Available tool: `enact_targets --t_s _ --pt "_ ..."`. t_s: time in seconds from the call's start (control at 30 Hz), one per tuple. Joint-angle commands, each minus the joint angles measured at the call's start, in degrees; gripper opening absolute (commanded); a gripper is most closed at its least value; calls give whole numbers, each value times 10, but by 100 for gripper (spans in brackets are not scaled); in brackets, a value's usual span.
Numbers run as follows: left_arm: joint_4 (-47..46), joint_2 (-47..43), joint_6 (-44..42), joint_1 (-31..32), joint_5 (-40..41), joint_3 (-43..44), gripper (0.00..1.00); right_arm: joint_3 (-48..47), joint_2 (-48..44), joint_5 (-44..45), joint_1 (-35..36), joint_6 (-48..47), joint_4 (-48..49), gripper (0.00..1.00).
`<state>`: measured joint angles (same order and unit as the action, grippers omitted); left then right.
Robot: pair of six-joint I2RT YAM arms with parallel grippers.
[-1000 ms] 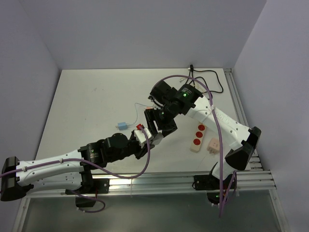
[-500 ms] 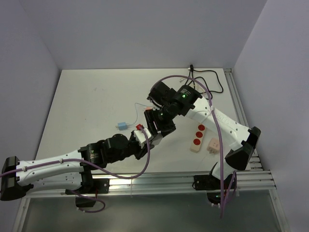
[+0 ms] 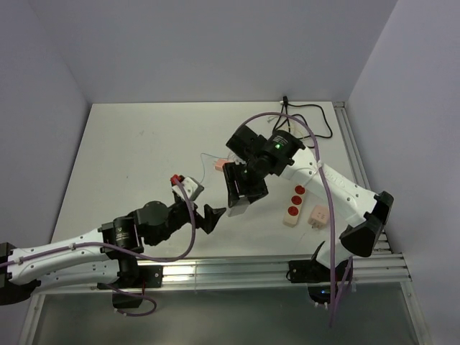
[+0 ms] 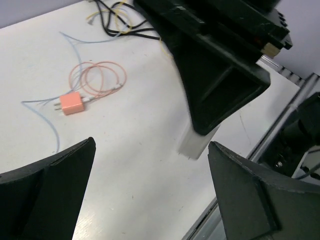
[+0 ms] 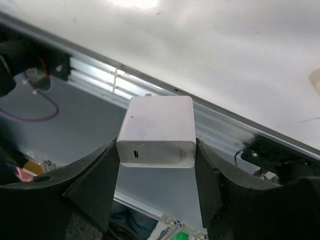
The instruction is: Insert the plug
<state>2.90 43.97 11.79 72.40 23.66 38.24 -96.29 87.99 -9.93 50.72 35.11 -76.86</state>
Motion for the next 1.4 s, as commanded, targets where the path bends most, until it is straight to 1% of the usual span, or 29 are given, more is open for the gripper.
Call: enact_targets --t_s 0.0,0.03,0.07,0.1,0.27,0.3,0.37,0.4,0.43,0.5,0.6,0.73,0.8,0.93,1.17,1.37 --pt "37 -33 68 -1 79 29 100 22 -50 39 -38 3 -5 0" --pt "51 -49 114 -1 95 32 99 49 -57 51 -51 0 -1 0" --pt "61 -57 138 -1 122 34 100 67 -66 55 -82 -4 7 0" --pt "78 -75 169 -1 127 37 99 100 -83 61 -100 -7 21 0" --pt "84 -113 194 -1 123 39 99 179 -113 98 -199 -43 42 0" --pt "83 -117 199 -1 117 40 100 193 -114 98 -234 -48 49 0" --pt "79 -125 204 -1 111 42 99 197 -114 112 -264 -62 54 0" --pt "76 -127 205 -1 103 42 98 204 -114 105 -299 -64 65 0" --pt "70 -130 202 -1 95 41 98 207 -114 102 -315 -64 70 0" --pt "60 -127 198 -1 86 40 97 204 -100 98 -338 -65 67 0" --pt "55 -118 195 -1 65 45 97 197 -78 120 -363 -69 65 0" --pt "40 -110 189 -1 44 42 97 175 -41 143 -418 -86 67 0" --pt "33 -107 184 -1 35 41 97 167 -17 146 -431 -91 72 0" --pt "33 -111 174 -1 26 39 97 141 20 183 -435 -98 88 0" --pt "32 -141 177 -1 17 24 95 93 71 194 -443 -103 105 0" --pt "50 -150 165 -1 23 33 95 116 76 176 -453 -103 121 0"
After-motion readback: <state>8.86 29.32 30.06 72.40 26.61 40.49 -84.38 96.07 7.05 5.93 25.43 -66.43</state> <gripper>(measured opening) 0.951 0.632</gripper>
